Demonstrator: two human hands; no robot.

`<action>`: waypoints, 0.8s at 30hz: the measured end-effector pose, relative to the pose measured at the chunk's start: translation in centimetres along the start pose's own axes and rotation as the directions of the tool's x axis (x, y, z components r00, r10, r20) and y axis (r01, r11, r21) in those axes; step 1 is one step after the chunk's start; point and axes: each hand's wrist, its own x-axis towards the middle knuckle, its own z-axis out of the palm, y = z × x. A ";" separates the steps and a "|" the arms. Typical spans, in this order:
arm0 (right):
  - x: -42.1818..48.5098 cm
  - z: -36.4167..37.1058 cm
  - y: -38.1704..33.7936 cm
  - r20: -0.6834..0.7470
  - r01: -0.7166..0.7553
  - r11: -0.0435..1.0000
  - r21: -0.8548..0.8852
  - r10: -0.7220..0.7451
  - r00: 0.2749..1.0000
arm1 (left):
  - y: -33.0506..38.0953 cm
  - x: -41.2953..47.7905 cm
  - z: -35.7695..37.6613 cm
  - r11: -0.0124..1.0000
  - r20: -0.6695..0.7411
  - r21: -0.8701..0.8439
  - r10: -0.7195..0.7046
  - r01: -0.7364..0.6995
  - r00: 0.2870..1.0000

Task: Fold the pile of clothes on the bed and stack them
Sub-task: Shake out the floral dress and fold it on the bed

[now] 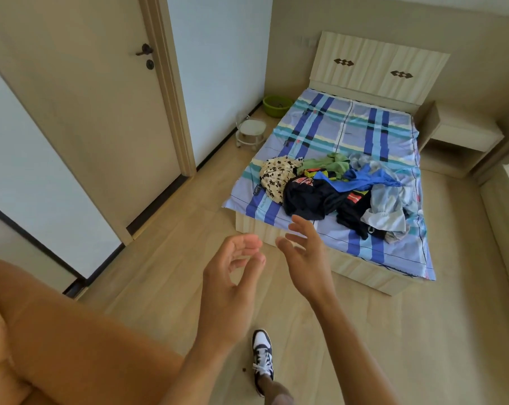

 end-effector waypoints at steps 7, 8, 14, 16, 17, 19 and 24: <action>17.4 2.6 -1.2 0.077 0.030 0.999 -0.015 -0.029 0.997 | -0.5 15.6 1.1 0.999 -0.092 0.043 0.004 0.000 0.996; 19.6 3.1 -1.7 0.082 0.037 0.999 -0.012 -0.036 0.996 | -0.4 17.6 1.1 0.999 -0.115 0.048 0.006 -0.001 0.993; 30.2 7.3 -3.4 0.145 0.030 0.999 0.040 -0.036 0.989 | -1.3 27.3 1.3 0.998 -0.166 0.041 -0.033 0.040 0.986; 33.3 9.0 -3.6 0.152 0.023 0.999 0.041 -0.029 0.988 | -2.1 30.5 1.0 0.998 -0.174 0.038 -0.036 0.044 0.984; 34.7 9.8 -3.6 0.154 0.023 0.999 0.038 -0.029 0.988 | -2.5 32.1 0.8 0.998 -0.174 0.041 -0.037 0.045 0.984; 38.1 11.9 -3.6 0.155 0.013 0.999 0.033 -0.018 0.988 | -3.7 35.7 -0.1 0.997 -0.160 0.046 -0.049 0.057 0.986; 47.4 18.7 -4.0 0.131 -0.002 0.999 0.035 -0.002 0.991 | -6.6 46.9 -3.6 0.997 -0.112 0.060 -0.036 0.043 0.993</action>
